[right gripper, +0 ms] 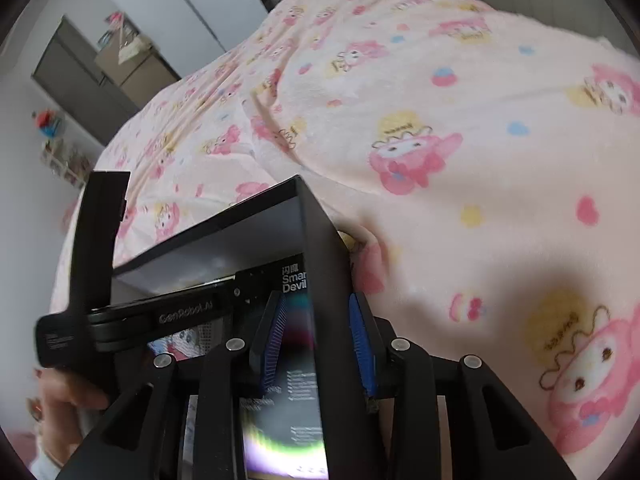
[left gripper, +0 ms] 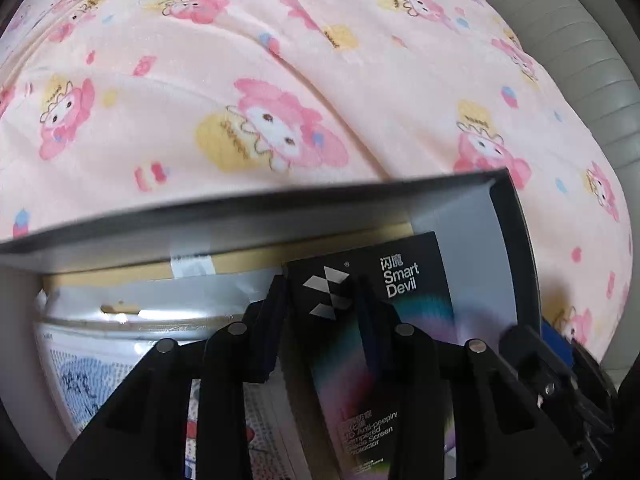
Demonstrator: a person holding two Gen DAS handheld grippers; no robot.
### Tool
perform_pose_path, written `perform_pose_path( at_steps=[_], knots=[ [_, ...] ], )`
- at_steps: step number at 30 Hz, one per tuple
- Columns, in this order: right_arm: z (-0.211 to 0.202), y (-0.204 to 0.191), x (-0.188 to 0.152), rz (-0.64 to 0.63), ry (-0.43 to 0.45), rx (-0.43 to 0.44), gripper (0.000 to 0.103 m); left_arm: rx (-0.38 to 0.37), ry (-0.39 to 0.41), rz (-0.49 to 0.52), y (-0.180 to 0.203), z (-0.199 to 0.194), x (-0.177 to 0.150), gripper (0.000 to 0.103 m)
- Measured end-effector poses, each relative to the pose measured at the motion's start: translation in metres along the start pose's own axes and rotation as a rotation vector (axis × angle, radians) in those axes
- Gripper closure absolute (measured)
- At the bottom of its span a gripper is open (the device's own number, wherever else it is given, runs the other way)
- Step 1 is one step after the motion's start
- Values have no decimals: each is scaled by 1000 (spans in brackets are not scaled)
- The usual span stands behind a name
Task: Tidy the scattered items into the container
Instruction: 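Lower the Smart Devil box beside the Shin-chan package and open the right gripper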
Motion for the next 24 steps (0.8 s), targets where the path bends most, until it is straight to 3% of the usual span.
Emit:
perform_pose_path(
  at_steps=[5, 12, 15, 21, 24],
  knots=[
    [-3, -5, -4, -15, -15, 19, 73, -7, -33, 52, 10, -2, -19, 74],
    [-5, 1, -6, -1, -7, -1, 74, -12, 53, 56, 21, -4, 1, 74],
    [2, 1, -8, -4, -33, 3, 74, 30, -19, 50, 19, 14, -1, 73],
    [-8, -5, -8, -33, 16, -38, 74, -60, -6, 51, 18, 3, -17, 70],
    [-9, -12, -10, -67, 33, -70, 74, 13, 27, 55, 16, 3, -24, 70]
  ],
)
Point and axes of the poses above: each gripper's, at about its wrist camera, not at the fingertips, and z roughly the way its jaws point, y to its right, x to its top, the point moved 4 cm from there along z, roughly the way its jaws point, and after that the axes turned 9 degrees about -x, right-handed, at the moved point
